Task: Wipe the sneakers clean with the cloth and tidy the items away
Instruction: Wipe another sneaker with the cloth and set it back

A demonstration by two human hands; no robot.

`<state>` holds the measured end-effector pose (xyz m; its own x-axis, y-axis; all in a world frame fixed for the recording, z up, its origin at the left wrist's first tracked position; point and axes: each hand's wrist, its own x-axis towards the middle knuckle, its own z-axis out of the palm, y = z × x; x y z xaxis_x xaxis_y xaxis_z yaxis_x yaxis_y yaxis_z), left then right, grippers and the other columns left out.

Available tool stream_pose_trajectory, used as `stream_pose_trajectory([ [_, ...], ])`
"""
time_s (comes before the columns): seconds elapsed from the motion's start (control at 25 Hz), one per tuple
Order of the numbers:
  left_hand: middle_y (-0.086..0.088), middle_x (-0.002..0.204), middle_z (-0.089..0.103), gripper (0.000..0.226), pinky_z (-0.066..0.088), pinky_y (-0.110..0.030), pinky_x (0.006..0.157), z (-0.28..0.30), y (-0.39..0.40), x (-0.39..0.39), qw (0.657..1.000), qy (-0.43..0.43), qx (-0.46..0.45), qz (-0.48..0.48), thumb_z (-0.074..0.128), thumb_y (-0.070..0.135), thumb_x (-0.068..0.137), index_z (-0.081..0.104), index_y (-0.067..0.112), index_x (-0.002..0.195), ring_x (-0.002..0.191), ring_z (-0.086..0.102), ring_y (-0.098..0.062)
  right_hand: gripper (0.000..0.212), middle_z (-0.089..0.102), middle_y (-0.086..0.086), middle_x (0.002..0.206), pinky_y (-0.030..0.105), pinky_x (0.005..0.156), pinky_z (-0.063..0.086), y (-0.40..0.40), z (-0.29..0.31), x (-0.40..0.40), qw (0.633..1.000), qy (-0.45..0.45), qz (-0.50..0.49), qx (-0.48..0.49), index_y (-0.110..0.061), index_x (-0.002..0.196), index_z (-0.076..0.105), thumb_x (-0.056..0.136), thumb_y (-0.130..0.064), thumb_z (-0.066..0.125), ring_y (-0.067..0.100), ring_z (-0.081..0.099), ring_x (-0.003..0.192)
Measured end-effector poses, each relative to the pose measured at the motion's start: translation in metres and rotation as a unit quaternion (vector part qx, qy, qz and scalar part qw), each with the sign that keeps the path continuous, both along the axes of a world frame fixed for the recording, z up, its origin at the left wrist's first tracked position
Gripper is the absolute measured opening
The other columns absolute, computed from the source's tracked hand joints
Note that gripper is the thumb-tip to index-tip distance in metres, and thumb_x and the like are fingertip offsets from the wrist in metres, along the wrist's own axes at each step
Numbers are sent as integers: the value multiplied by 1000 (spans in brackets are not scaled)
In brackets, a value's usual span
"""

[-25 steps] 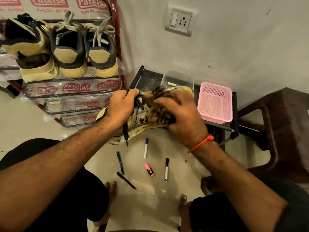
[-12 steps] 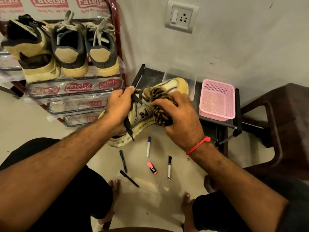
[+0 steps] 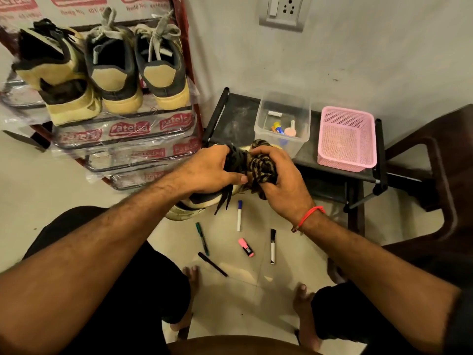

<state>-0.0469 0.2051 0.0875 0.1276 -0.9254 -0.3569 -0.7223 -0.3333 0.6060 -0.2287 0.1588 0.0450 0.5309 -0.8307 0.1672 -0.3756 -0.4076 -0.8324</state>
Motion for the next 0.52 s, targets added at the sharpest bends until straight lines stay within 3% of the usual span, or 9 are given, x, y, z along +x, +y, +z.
stream_pose_trajectory([
  [0.16, 7, 96, 66, 40, 58, -40, 74, 4, 6, -6, 984, -150, -74, -61, 71, 54, 84, 60, 26, 110, 85, 64, -16, 56, 49, -8, 122, 44, 89, 56, 4, -1, 1, 1000, -5, 3, -4, -23, 124, 59, 78, 8, 65, 16, 51, 118],
  [0.28, 6, 96, 63, 47, 48, -33, 67, 16, 9, -15, 937, -305, -153, -71, 60, 62, 87, 58, 24, 115, 84, 59, -18, 53, 49, -3, 125, 39, 93, 55, -1, 7, -1, 1000, -9, 2, -25, -22, 125, 58, 79, 5, 67, 18, 51, 118],
  [0.4, -4, 102, 68, 48, 38, -40, 85, 21, 10, -16, 884, -409, -213, -76, 56, 62, 91, 65, 21, 116, 101, 55, -24, 56, 50, 4, 129, 17, 104, 43, -3, 14, -4, 998, 7, 10, -61, -19, 126, 59, 76, 6, 66, 17, 49, 122],
  [0.52, -8, 104, 64, 38, 31, -53, 92, 13, 9, -11, 877, -385, -277, -71, 70, 50, 84, 75, 15, 99, 109, 45, -35, 57, 50, 5, 129, 8, 102, 39, -5, 16, -6, 998, 7, 6, -65, -19, 126, 59, 76, 7, 65, 17, 49, 122],
])
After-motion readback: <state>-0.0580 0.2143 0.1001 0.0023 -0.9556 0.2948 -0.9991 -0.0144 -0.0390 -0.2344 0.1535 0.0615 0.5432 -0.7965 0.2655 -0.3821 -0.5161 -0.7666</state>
